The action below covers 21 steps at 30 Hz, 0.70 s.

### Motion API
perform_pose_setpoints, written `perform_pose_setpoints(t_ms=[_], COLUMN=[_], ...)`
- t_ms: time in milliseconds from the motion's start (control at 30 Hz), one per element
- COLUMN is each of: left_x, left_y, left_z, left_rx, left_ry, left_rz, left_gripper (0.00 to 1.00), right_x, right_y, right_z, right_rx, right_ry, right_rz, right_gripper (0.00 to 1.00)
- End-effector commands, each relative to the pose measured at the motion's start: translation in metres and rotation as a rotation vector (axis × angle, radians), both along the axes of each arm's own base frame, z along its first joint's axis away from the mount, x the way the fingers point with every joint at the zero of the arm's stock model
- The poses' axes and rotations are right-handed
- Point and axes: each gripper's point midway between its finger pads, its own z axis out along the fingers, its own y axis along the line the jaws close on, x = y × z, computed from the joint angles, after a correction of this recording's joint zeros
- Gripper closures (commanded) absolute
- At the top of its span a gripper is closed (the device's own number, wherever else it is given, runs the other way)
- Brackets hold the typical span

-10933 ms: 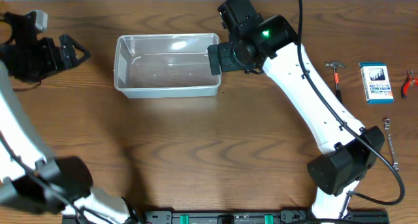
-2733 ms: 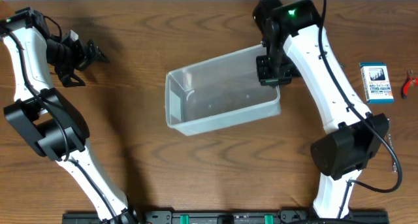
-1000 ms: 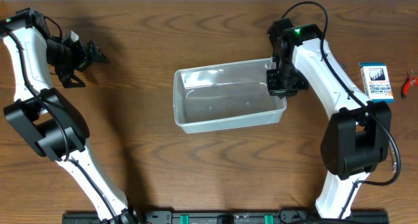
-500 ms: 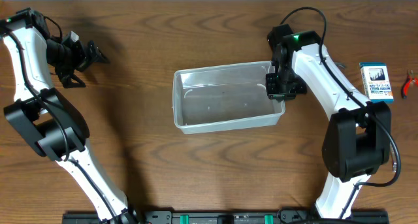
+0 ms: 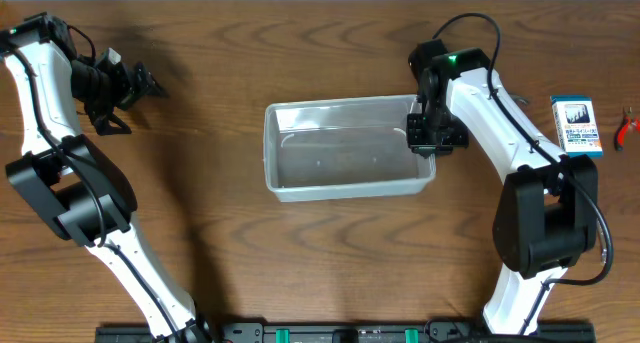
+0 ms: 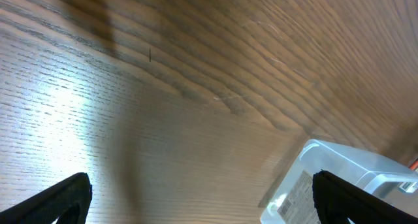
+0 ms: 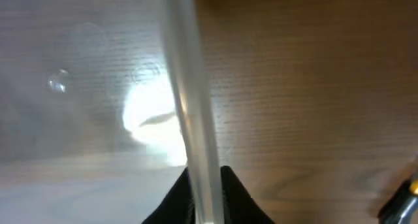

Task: Pack container

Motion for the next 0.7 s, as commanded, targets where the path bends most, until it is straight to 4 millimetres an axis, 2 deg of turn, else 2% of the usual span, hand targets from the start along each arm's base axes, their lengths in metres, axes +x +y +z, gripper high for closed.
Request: perform_pose_setpoints(t_ms=[0, 100, 300, 467, 667], left_x=[0.001, 0.001, 0.001, 0.001, 0.002], left_y=[0.003, 0.004, 0.004, 0.004, 0.004], left_z=[0.015, 0.015, 0.015, 0.015, 0.015], left_rx=[0.021, 0.021, 0.021, 0.021, 0.022], left_ry=[-0.032, -0.033, -0.033, -0.033, -0.034], left_rz=[0.005, 0.005, 0.005, 0.005, 0.005], left_gripper=[0.02, 0.02, 0.02, 0.02, 0.02], right_x=[-0.001, -0.001, 0.002, 0.005, 0.010], right_y=[-0.002, -0.002, -0.001, 0.006, 0.008], right_z=[0.002, 0.002, 0.002, 0.009, 0.039], right_rx=[-0.018, -0.017, -0.013, 0.026, 0.059], right_ry=[-0.009, -0.010, -0.025, -0.045, -0.139], right_rz=[-0.018, -0.018, -0.011, -0.014, -0.015], right_gripper=[0.82, 0.76, 0.75, 0.69, 0.48])
